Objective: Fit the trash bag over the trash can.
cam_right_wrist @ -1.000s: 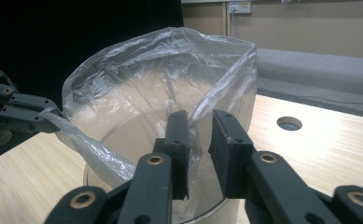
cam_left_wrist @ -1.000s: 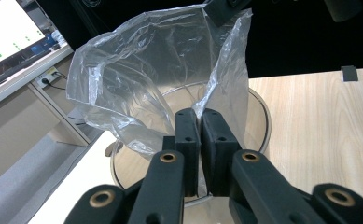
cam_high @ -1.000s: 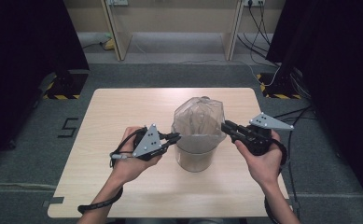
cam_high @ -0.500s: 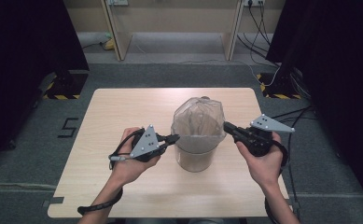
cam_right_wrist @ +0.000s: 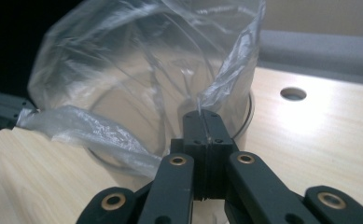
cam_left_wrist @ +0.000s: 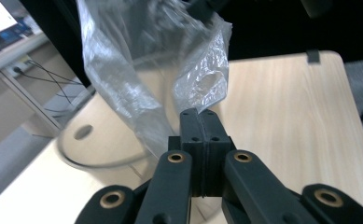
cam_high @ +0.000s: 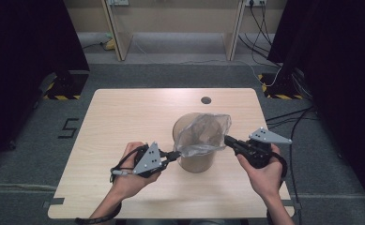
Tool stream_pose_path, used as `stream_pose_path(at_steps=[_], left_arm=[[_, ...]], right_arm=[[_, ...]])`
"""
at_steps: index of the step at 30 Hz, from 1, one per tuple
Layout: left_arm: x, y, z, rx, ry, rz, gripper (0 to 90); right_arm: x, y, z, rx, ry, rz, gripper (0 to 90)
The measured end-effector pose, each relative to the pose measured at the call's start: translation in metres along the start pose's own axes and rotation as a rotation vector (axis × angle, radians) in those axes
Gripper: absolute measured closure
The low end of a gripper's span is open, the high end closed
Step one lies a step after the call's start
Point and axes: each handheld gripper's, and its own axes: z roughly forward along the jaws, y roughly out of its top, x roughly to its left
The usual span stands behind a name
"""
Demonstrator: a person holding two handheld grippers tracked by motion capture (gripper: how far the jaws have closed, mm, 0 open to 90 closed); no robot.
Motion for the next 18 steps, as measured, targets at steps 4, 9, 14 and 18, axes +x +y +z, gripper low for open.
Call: stream_pose_path(at_steps=[4, 9, 14, 18], left_arm=[[-0.006, -0.010, 0.003, 0.030, 0.001, 0.002, 90.0], [-0.007, -0.016, 0.007, 0.055, 0.002, 0.008, 90.0], [-0.005, -0.023, 0.014, 0.082, 0.008, 0.002, 90.0], [-0.004, -0.025, 0.016, 0.087, 0.015, -0.003, 90.0]], right_arm=[[-0.002, -0.011, 0.004, 0.026, -0.006, 0.015, 90.0], [-0.007, -0.016, 0.008, 0.053, -0.030, 0.022, 89.6], [-0.013, -0.026, 0.017, 0.106, -0.069, 0.028, 87.7], [-0.016, -0.029, 0.023, 0.128, -0.088, 0.021, 87.6]])
